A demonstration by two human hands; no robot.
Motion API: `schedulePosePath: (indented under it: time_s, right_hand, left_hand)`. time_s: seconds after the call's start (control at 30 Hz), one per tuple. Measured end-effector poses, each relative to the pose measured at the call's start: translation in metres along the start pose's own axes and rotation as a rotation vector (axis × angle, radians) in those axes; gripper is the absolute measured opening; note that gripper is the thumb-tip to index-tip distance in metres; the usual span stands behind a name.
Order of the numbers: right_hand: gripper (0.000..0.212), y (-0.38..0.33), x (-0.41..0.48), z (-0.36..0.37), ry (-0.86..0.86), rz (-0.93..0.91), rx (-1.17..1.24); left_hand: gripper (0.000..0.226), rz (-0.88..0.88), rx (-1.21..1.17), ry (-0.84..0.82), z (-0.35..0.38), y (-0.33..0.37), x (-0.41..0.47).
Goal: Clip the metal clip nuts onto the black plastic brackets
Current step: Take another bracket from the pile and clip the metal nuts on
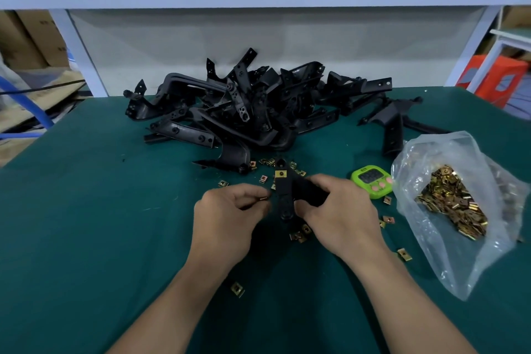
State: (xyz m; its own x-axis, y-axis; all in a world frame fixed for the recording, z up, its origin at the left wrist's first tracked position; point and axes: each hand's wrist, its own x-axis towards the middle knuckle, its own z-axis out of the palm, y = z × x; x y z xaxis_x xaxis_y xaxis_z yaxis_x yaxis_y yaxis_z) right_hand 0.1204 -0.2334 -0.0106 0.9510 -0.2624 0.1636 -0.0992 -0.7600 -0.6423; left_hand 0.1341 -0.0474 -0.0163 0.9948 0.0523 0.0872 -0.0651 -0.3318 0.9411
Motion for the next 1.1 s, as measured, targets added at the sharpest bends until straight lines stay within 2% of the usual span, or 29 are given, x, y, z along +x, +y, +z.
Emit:
schedulePosePath:
  time_s: [0.17, 0.4, 0.57, 0.67, 0.83, 1.1]
  right_hand:
    - [0.022, 0.0007, 0.0014, -0.0012, 0.013, 0.012, 0.026]
    - [0.027, 0.0002, 0.0013, -0.0028, 0.025, 0.018, 0.043]
    - [0.025, -0.0009, 0.0001, -0.0032, 0.016, 0.020, 0.049]
    - [0.024, -0.0012, -0.0005, -0.0030, 0.013, 0.020, 0.062]
    - [0.026, -0.0013, -0.0003, -0.0036, 0.026, 0.027, 0.081]
    - [0.032, -0.0048, -0.0024, -0.0035, 0.026, 0.011, 0.079]
  left_hand:
    - [0.018, -0.024, -0.119, -0.003, 0.0019, 0.0049, -0.0011]
    - [0.021, -0.033, -0.191, 0.034, -0.0008, 0.0034, 0.0013]
    - [0.023, -0.103, -0.404, -0.017, 0.0002, 0.0079, -0.0006]
    - [0.014, -0.124, -0.501, -0.085, 0.0022, 0.0103, -0.0012]
    - [0.018, -0.174, -0.621, -0.147, -0.0001, 0.0104, -0.0001]
    - [0.014, -0.167, -0.525, -0.210, -0.0023, 0.0097, -0.0014]
